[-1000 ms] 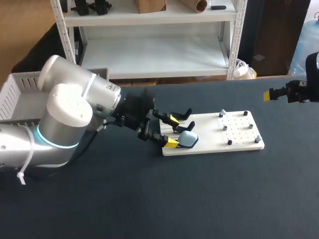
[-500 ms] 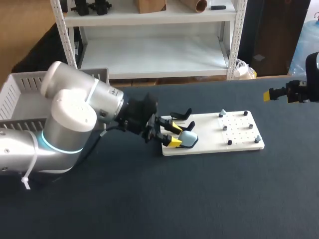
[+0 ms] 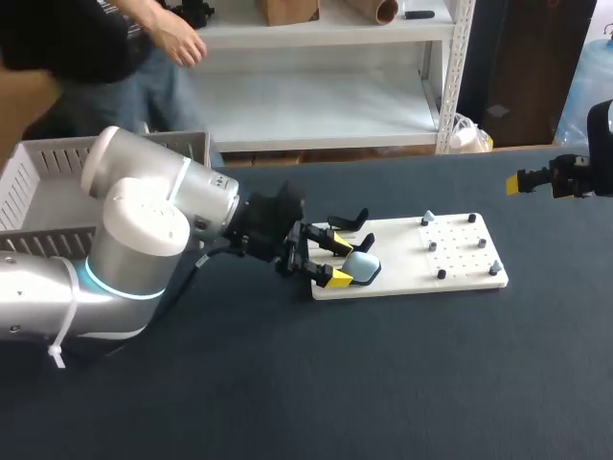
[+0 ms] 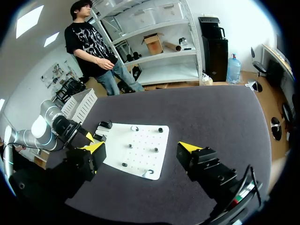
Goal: Pick up each earbud case from the left stands, insert the matching earbuds, close the lid, and place the case in the box.
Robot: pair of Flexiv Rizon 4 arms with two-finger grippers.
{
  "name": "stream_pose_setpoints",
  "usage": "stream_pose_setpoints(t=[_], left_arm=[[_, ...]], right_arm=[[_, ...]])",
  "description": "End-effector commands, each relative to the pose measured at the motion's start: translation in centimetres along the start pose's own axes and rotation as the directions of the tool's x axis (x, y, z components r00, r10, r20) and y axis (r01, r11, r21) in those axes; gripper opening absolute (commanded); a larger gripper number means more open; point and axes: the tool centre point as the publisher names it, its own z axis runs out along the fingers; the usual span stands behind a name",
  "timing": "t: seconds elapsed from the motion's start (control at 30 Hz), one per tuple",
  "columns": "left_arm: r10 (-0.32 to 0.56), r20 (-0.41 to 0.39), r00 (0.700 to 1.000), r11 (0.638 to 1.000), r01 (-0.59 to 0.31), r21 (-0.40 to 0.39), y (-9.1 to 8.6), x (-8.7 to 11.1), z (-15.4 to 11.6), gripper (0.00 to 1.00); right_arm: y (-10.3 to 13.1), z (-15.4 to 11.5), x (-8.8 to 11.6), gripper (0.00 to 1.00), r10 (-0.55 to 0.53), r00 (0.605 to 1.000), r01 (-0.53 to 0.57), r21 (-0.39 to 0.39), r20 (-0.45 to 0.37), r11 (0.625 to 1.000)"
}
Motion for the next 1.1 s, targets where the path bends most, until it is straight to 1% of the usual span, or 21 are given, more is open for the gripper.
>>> stream_pose_setpoints(t=[0.03,0.53,0.63,0.73,1.03,1.1], left_arm=[[0.003,0.005,1.000,1.000,-0.003,-0.003,0.0,0.2,0.4,0.71],[0.001,0.015,1.000,1.000,-0.001,-0.006,0.3,0.3,1.1,0.67],[-0.001,0.017,1.000,1.000,0.001,-0.007,0.3,0.4,1.2,0.63],[-0.001,0.020,1.000,1.000,0.002,-0.007,0.3,0.4,1.4,0.50],[-0.004,0.021,1.000,1.000,0.005,-0.008,0.5,0.4,1.5,0.49],[-0.006,0.022,1.000,1.000,0.006,-0.009,0.5,0.4,1.6,0.51]], right_arm=[[-0.2,0.1,0.0,1.00,-0.002,1.000,0.002,-0.007,-0.001,1.000],[-0.2,0.1,0.0,1.00,-0.002,1.000,0.002,-0.007,-0.001,1.000],[-0.2,0.1,0.0,1.00,-0.002,1.000,0.002,-0.007,-0.001,1.000],[-0.2,0.1,0.0,1.00,-0.002,1.000,0.002,-0.007,-0.001,1.000],[-0.2,0.1,0.0,1.00,-0.002,1.000,0.002,-0.007,-0.001,1.000],[-0.2,0.1,0.0,1.00,-0.002,1.000,0.002,-0.007,-0.001,1.000]])
